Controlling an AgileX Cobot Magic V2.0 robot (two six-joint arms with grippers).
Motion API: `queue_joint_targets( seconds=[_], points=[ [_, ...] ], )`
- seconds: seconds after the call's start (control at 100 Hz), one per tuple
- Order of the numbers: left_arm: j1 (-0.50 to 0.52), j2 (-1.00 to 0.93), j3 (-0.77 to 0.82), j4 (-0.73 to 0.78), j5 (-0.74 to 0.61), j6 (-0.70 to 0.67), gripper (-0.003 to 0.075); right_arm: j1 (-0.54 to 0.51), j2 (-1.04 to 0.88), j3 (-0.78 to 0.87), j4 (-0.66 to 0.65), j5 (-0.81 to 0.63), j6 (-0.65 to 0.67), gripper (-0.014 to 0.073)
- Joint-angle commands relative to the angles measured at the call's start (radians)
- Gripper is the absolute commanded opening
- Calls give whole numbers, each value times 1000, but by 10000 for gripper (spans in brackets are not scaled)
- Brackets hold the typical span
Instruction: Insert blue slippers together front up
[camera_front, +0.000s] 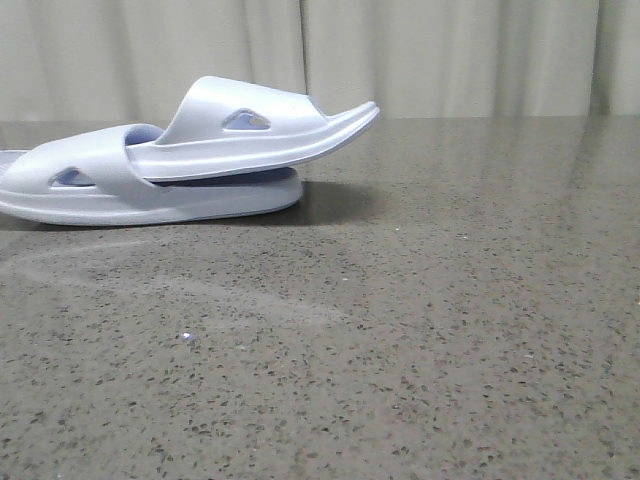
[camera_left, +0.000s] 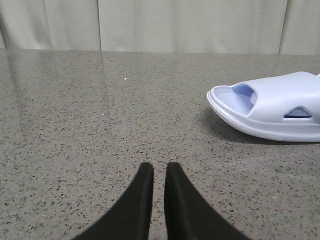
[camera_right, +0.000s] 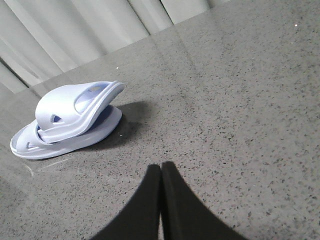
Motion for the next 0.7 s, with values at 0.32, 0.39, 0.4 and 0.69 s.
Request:
queue_joint_targets(
  seconds=[0.32,0.39,0.4,0.69],
  points=[
    [-10,10,8,-11,-73,-11,15,-1,3,-24,45,-102,-3,-89],
    [-10,10,8,-11,-73,-11,15,-1,3,-26,-3,-147,-3,-89],
    [-10,10,8,-11,-73,-11,15,-1,3,-26,-26,-158,-3,-89],
    [-10,10,8,-11,-73,-11,15,-1,3,-55,-800,-380,574,-89]
  ],
)
